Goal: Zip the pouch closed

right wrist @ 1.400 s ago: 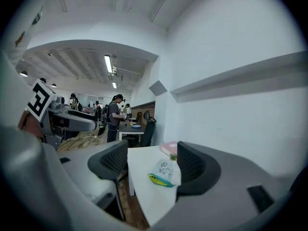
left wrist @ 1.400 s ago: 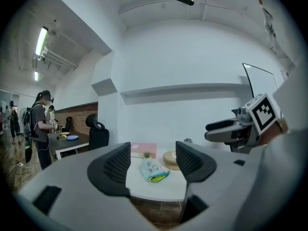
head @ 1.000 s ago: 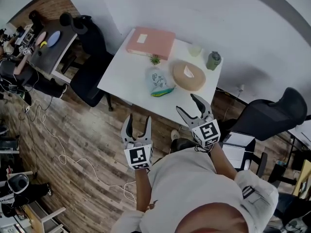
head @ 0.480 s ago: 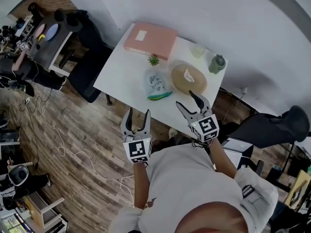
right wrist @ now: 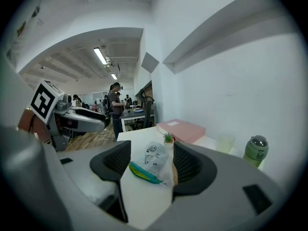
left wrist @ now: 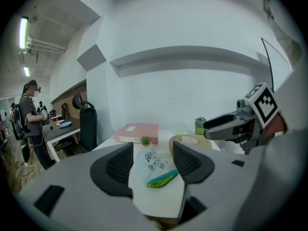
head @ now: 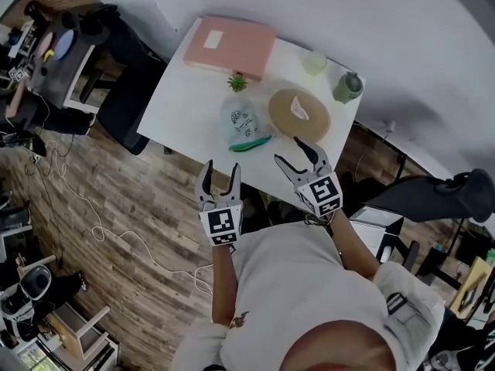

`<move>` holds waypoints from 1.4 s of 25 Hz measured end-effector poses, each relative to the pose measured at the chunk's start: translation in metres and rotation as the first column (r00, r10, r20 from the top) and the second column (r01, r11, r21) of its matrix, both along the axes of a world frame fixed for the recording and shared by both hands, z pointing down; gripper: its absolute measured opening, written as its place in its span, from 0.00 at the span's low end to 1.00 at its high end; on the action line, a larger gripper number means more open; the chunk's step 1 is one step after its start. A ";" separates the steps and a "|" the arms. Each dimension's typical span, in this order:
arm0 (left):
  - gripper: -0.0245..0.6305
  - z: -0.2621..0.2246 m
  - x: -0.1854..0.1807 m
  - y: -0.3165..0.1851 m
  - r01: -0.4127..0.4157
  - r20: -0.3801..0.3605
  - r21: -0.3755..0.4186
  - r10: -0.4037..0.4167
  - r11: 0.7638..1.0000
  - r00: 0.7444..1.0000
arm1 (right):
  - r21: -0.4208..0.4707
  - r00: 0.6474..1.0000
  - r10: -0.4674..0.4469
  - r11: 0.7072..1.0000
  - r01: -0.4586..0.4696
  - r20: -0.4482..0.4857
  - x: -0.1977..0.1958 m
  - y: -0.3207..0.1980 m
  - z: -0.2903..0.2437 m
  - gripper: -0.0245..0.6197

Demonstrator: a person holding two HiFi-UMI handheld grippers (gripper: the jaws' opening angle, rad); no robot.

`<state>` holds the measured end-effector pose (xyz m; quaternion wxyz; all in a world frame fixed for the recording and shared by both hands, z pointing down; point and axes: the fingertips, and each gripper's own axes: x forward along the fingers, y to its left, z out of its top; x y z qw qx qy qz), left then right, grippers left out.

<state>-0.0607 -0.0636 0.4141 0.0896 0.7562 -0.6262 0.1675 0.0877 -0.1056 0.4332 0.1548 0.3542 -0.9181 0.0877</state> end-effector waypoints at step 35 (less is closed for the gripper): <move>0.39 0.227 -0.020 -0.068 -0.153 0.012 -0.386 0.171 0.910 0.985 | -0.269 0.967 0.014 0.959 -0.085 -0.254 -0.032 -0.013 0.162 0.43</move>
